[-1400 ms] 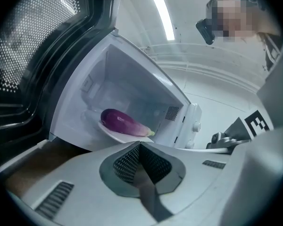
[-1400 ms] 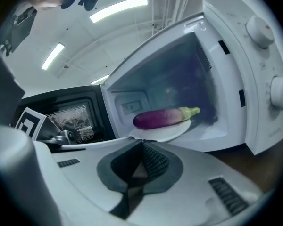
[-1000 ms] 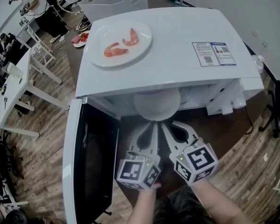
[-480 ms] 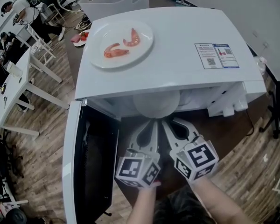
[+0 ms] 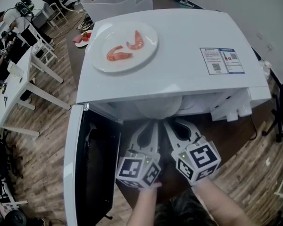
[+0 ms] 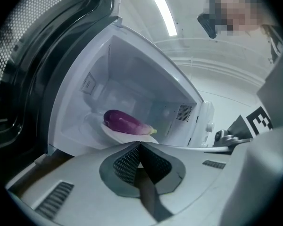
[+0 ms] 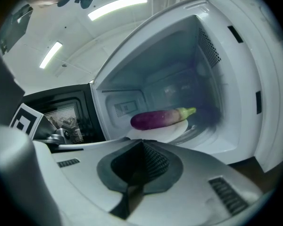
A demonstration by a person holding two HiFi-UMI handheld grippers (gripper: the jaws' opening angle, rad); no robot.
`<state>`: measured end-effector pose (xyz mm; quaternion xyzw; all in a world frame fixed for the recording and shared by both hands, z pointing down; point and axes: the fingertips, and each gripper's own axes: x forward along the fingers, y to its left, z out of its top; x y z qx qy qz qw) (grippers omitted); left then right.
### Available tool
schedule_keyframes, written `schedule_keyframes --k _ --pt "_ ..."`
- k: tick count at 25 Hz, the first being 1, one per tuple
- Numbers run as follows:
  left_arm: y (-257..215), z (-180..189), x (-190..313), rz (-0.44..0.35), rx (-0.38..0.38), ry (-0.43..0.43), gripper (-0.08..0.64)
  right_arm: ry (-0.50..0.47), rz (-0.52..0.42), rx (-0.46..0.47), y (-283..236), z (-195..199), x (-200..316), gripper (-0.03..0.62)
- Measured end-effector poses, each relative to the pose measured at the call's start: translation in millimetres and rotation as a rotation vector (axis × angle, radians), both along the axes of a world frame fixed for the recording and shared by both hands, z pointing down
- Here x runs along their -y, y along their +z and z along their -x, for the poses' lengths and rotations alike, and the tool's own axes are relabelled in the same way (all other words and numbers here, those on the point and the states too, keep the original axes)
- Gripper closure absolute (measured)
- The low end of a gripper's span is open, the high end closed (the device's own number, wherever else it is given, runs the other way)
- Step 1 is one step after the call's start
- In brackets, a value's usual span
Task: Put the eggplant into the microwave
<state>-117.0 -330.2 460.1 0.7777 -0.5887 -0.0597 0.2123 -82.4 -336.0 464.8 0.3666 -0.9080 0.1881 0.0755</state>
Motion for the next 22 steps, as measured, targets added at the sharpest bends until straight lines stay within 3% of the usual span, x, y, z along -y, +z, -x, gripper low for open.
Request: schedule_keyframes --k 22 --pt "1 5 21 0.008 -0.04 -0.013 0.557 0.0 0.013 0.005 1 4 20 0.588"
